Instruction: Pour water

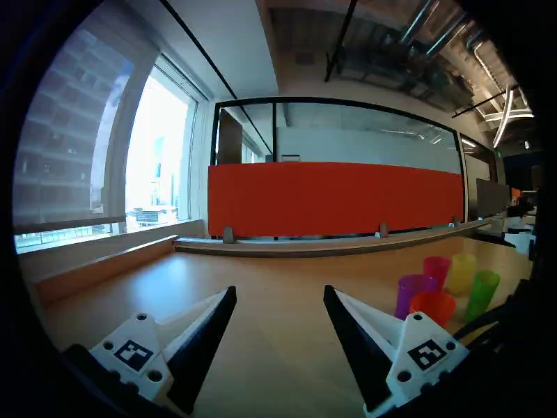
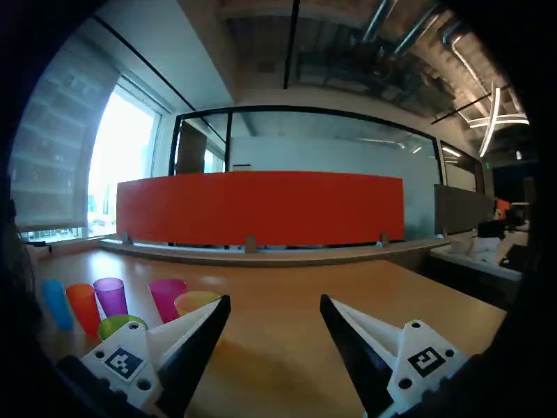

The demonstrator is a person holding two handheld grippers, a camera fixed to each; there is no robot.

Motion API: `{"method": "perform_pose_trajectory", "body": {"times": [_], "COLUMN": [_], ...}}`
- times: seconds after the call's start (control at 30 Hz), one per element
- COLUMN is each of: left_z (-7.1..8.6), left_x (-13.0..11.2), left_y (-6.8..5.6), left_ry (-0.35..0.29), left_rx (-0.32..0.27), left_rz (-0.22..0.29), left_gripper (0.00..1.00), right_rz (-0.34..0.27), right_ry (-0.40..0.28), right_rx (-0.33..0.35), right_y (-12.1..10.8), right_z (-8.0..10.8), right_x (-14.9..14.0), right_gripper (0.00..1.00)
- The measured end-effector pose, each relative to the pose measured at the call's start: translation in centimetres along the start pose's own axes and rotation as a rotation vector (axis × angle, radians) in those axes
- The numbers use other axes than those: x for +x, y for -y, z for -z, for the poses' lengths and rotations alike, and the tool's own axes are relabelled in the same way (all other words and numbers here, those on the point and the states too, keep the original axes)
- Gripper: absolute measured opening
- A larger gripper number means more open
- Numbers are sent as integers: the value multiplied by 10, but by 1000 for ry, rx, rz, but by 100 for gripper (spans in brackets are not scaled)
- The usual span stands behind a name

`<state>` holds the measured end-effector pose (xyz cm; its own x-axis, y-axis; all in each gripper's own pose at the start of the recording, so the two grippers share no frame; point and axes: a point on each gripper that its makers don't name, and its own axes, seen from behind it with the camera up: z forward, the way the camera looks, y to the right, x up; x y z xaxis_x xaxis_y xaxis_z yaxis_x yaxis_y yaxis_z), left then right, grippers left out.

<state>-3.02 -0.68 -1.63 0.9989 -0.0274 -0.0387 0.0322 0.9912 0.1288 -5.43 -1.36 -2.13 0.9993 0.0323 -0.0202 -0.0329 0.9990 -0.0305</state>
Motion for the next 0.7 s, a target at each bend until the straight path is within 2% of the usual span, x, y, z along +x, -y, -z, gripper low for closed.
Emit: {"method": "perform_pose_trajectory", "body": {"times": [0.7], "left_z": [0], "left_x": [3], "left_y": [1], "left_ry": [2], "left_rx": [-1], "left_rz": [1], "left_gripper": [93], "right_rz": [0], "right_ry": [0], "right_rx": [0], "right_y": [0], "right_z": [-1], "right_x": [1], "right_gripper": [100]}}
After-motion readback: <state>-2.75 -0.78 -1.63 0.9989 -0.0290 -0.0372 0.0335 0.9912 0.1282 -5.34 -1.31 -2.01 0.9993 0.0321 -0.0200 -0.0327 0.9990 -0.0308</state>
